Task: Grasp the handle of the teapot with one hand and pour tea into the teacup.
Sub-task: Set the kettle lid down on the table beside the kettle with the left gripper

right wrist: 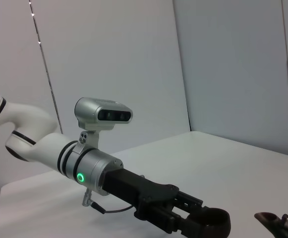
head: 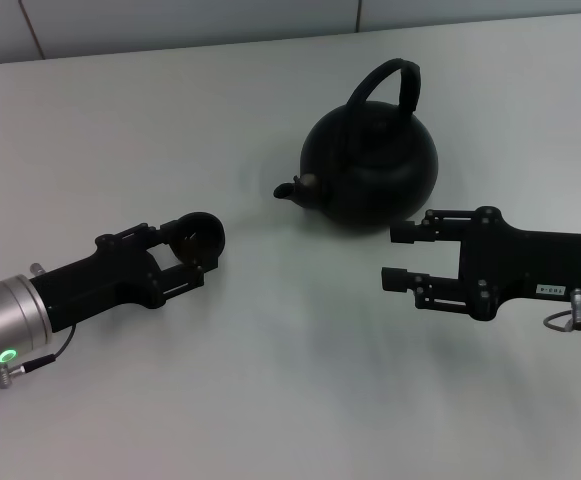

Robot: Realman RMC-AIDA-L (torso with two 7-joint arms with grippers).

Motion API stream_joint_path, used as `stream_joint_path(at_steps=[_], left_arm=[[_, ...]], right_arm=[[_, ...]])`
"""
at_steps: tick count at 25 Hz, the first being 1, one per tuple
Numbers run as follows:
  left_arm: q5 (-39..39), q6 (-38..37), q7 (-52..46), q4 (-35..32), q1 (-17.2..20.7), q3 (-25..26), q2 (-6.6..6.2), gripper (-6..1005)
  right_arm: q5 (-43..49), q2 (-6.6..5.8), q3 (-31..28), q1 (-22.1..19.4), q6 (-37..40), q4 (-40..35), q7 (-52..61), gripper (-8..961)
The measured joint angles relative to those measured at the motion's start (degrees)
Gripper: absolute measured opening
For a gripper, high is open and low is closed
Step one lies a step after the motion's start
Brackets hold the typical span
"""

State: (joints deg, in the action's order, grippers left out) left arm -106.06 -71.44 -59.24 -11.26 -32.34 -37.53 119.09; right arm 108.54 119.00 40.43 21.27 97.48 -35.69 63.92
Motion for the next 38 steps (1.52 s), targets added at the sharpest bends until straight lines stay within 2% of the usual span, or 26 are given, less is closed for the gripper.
stream_joint_path(at_steps=[15,38], left_arm=[[0.09,4.11,0.0,1.66,-0.01,0.0,-0.01,692],[-0.01,4.91,0.0,1.95,-0.18,-1.39,-0.01,698]], right_arm=[[0.0,-0.05,0.0,0.4,-0.02,0.02,-0.08,579],[0.1,-0.29,-0.05,0.65,-0.91,-0.43,-0.12,578]])
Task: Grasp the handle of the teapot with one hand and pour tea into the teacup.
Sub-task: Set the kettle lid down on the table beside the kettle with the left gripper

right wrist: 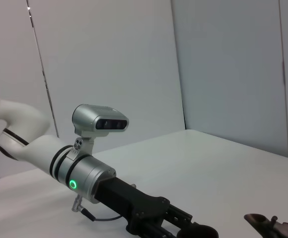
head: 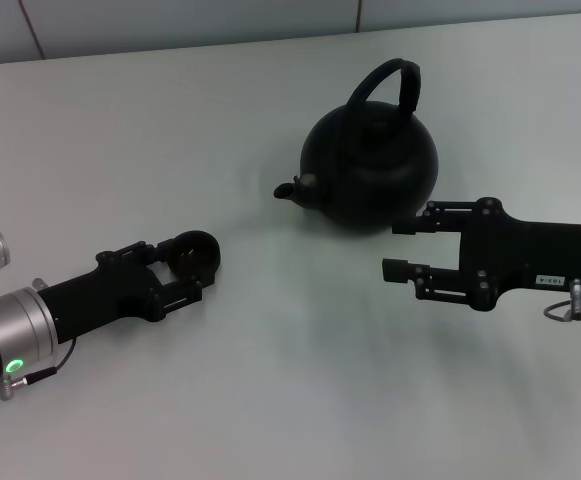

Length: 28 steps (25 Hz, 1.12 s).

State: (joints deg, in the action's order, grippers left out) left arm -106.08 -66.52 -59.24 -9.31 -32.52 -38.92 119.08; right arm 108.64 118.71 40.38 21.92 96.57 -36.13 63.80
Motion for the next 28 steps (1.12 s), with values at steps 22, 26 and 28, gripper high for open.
stream_joint_path(at_steps=[22,26,28], left_arm=[[0.03,-5.13,-0.74,-2.11,0.4,0.43,-0.28,863],[0.73,-10.11,-0.43,-5.18,2.27,0.65,-0.37,861],[1.46,-12.97,-0.28,-6.62,3.48,0.66,-0.41,861]], right_arm=[[0.0,-0.26,-0.67,0.14,-0.86,0.0,0.0,578],[-0.01,-0.25,-0.75,0.14,-0.86,0.01,0.0,578],[-0.01,-0.22,-0.75,0.12,-0.87,0.0,0.0,578]])
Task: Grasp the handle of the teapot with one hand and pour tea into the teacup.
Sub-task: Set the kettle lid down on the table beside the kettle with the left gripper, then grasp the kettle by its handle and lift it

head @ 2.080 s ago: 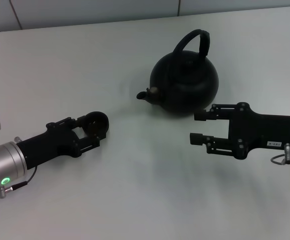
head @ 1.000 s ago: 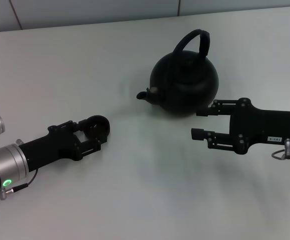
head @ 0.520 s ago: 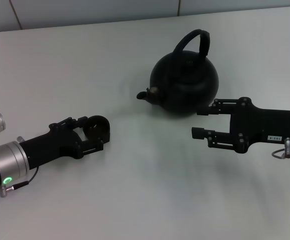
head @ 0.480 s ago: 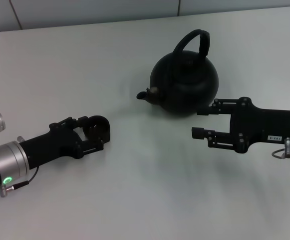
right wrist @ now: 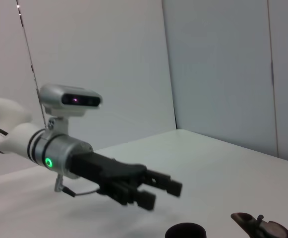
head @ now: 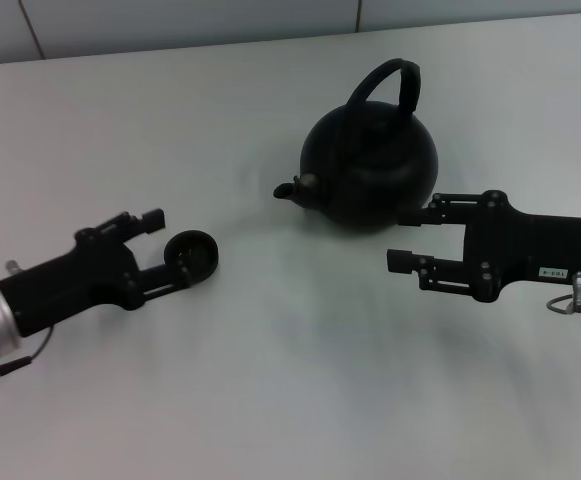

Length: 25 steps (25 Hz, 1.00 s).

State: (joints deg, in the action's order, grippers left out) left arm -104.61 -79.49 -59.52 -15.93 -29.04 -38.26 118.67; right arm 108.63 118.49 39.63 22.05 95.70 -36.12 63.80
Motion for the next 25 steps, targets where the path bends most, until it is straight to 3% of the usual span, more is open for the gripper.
stream_joint_path(at_steps=[2,4,8,9,11,14,18,19,25], left_arm=[[0.0,0.0,0.0,0.0,0.0,0.0,0.0,861],[2.68,-6.28,0.16,-3.55,2.89,0.03,-0.15,861],[3.4,-8.64,0.19,-5.19,3.96,0.0,-0.23,861],[3.81,-13.4,0.17,-8.83,5.94,-0.22,-0.41,861],[3.77,-15.56,0.17,-10.36,6.75,-0.27,-0.5,861],[3.04,-20.48,0.81,-15.07,9.28,-0.45,-0.72,861],[2.94,-21.3,0.77,-15.9,9.81,-0.27,-0.99,861],[1.0,-23.09,-1.41,-18.96,10.28,-0.98,-1.92,861],[-6.43,-23.51,-5.8,-25.9,10.57,-1.23,-1.27,861]], right_arm=[[0.0,0.09,0.0,-0.07,-0.02,0.01,0.0,578],[0.0,0.21,-0.16,-0.07,-0.67,0.04,0.0,578],[0.0,0.31,-0.27,0.0,-1.36,0.14,0.0,578],[0.0,0.33,-0.7,0.03,-1.51,0.26,0.0,578],[0.0,0.35,-1.17,0.06,-1.66,0.29,0.0,578],[-0.06,0.46,-4.55,-0.07,-2.55,0.39,0.01,579],[-0.1,0.66,-8.34,-0.13,-3.83,0.7,0.17,579],[-0.49,0.72,-11.78,-0.05,-5.22,1.86,0.24,579],[-5.05,0.64,-16.84,-0.51,-8.97,4.6,-1.22,578]])
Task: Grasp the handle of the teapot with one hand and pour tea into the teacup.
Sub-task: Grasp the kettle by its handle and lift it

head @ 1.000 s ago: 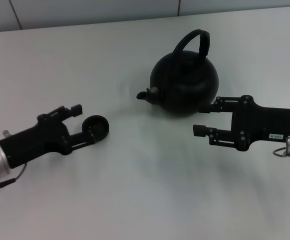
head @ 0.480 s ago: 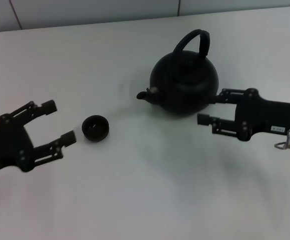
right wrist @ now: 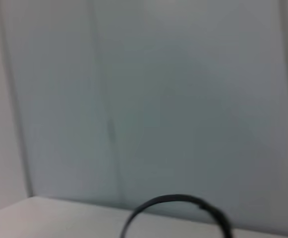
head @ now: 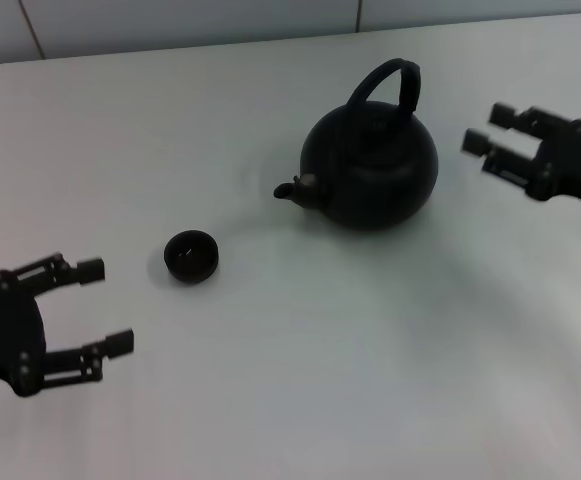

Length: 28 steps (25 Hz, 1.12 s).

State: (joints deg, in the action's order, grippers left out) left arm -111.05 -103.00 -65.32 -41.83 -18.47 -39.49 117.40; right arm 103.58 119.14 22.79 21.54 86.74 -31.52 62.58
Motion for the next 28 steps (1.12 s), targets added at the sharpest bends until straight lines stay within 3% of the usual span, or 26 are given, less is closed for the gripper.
stream_joint_path(at_steps=[11,28], left_arm=[[-7.79,0.64,-2.19,-1.98,-1.99,-0.14,0.66,861],[-8.12,2.54,-2.26,-1.52,-2.53,0.06,0.63,860]], right_arm=[[-2.57,0.06,-0.28,0.97,-8.03,4.08,-3.26,579],[-9.9,0.11,0.28,6.54,-14.68,12.65,-12.27,557]])
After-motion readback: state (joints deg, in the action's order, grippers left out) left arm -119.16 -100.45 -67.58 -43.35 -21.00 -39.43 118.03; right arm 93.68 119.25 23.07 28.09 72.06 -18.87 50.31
